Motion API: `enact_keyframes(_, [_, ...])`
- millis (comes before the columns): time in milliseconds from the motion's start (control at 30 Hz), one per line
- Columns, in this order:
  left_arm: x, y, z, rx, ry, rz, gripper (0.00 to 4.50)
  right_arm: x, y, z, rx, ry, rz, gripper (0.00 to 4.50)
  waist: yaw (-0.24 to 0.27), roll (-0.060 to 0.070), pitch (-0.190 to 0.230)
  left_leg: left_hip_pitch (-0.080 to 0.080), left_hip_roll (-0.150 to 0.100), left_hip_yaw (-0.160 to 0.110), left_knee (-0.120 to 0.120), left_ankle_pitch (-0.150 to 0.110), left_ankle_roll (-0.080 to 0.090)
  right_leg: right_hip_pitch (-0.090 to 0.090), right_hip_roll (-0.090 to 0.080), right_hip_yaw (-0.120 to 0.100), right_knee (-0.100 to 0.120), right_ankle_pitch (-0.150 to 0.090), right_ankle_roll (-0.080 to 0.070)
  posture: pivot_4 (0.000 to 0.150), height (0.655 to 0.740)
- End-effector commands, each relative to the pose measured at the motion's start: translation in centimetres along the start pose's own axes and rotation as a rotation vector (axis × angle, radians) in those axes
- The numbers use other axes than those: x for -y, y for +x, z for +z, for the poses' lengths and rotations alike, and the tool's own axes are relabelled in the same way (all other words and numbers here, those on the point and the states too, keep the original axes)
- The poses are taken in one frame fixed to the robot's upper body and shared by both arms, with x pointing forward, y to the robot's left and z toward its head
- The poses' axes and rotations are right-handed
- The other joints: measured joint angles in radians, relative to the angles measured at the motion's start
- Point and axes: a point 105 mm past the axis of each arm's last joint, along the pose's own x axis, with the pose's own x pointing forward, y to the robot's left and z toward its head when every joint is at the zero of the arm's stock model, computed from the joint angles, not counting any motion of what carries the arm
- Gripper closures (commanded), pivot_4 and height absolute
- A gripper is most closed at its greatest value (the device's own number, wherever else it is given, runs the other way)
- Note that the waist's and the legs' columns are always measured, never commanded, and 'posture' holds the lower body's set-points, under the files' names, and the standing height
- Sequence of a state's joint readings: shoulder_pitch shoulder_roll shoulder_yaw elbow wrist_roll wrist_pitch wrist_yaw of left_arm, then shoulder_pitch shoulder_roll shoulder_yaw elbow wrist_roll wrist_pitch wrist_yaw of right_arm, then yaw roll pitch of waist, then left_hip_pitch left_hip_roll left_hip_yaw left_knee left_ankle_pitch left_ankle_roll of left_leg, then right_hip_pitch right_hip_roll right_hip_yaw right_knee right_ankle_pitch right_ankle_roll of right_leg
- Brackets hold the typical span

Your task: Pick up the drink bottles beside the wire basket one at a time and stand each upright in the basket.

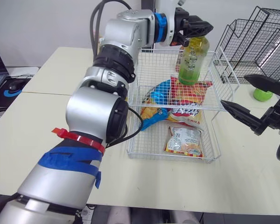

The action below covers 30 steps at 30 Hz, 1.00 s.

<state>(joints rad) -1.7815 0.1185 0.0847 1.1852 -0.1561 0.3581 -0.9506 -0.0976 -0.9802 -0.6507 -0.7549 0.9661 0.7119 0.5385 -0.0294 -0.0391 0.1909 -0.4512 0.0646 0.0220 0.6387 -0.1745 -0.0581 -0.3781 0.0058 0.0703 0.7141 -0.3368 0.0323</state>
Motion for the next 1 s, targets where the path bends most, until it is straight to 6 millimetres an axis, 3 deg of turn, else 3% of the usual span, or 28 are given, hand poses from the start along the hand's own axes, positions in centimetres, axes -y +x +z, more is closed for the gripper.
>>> enact_keyframes(33, [0.8,0.8,2.6,0.062,0.078,0.001,3.21,0.0,-0.4,1.1,0.020,-0.046,-0.020,0.00,0.000,0.000,0.000,0.000,0.000,0.000,0.000,0.000,0.000,0.000,0.000,0.000,0.000,0.000,0.000,0.150,0.7347])
enact_keyframes(233, [0.8,1.1,2.4,0.054,0.067,0.012,3.21,0.0,-0.4,1.1,0.015,-0.044,-0.025,0.00,-0.001,0.000,0.000,0.000,0.000,0.000,0.000,0.000,0.000,0.000,0.000,0.000,0.000,0.000,0.000,0.150,0.7347])
enact_keyframes(567, [0.6,-0.7,3.8,0.069,0.062,-0.040,0.10,0.0,-0.4,1.2,0.010,-0.043,-0.023,0.00,-0.002,0.000,0.000,0.000,0.000,0.000,0.000,0.000,0.000,0.000,0.000,0.000,0.000,0.000,0.000,0.150,0.7347])
enact_keyframes(767, [0.1,-3.7,4.1,0.025,0.101,-0.119,0.05,-0.1,-0.5,1.3,-0.002,-0.045,-0.007,0.00,-0.003,0.000,0.000,0.000,0.000,0.000,0.000,0.000,0.000,0.000,0.000,0.000,0.001,0.000,0.000,0.150,0.7347])
enact_keyframes(1000, [-1.0,-10.6,5.0,0.008,0.136,-0.129,0.05,-0.6,-0.8,1.6,-0.020,-0.045,0.084,0.00,-0.009,0.001,0.000,0.001,0.001,-0.001,0.000,0.000,0.000,0.000,0.001,0.000,0.001,0.000,0.000,0.150,0.7347])
